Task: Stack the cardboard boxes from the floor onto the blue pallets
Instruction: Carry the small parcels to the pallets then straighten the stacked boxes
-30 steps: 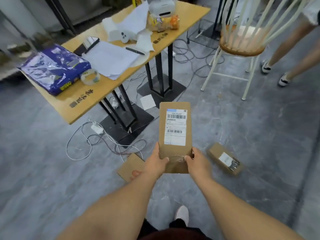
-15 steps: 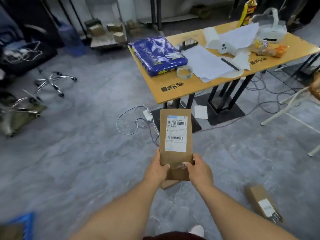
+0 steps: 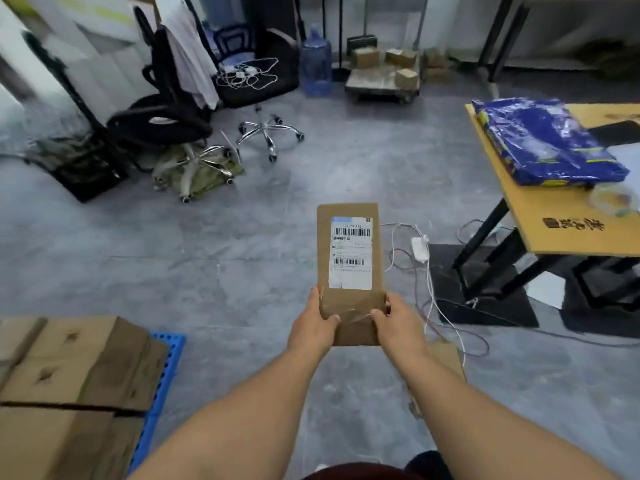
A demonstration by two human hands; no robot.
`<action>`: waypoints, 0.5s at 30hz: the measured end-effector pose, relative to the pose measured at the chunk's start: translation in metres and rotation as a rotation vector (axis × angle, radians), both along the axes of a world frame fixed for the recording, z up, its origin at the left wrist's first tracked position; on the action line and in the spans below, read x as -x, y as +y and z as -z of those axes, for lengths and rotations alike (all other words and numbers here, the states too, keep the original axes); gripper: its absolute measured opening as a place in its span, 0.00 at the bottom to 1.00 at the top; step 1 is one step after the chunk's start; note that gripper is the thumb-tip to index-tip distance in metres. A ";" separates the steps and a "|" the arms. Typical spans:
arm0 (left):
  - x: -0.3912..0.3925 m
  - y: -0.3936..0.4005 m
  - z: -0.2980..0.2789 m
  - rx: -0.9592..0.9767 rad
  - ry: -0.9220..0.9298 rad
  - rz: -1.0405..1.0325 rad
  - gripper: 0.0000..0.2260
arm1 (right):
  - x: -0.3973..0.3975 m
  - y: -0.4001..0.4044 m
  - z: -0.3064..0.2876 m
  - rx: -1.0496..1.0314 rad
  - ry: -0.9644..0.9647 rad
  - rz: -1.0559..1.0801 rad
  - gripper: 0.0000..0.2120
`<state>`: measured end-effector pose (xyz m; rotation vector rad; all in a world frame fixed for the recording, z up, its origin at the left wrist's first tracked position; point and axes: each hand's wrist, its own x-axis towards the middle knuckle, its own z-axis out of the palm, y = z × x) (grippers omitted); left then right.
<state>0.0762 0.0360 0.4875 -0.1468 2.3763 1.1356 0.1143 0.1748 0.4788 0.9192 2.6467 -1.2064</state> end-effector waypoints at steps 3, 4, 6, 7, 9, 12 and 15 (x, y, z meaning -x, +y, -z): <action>0.024 -0.040 -0.003 -0.007 0.016 -0.090 0.32 | 0.039 -0.038 -0.005 -0.019 -0.012 -0.089 0.13; 0.032 -0.051 -0.003 -0.009 0.019 -0.125 0.32 | 0.052 -0.049 -0.006 -0.026 -0.004 -0.120 0.13; 0.049 -0.069 0.000 -0.021 0.024 -0.197 0.31 | 0.078 -0.066 -0.006 -0.045 0.012 -0.182 0.14; 0.058 -0.076 0.001 -0.033 0.028 -0.232 0.31 | 0.092 -0.074 -0.006 -0.057 0.016 -0.212 0.14; 0.076 -0.089 0.004 -0.047 0.035 -0.301 0.31 | 0.119 -0.087 -0.005 -0.077 0.012 -0.280 0.14; 0.110 -0.106 0.008 -0.030 0.036 -0.386 0.31 | 0.167 -0.105 -0.003 -0.057 -0.004 -0.366 0.14; 0.162 -0.119 0.008 -0.010 0.051 -0.478 0.31 | 0.229 -0.119 -0.002 -0.016 0.000 -0.453 0.13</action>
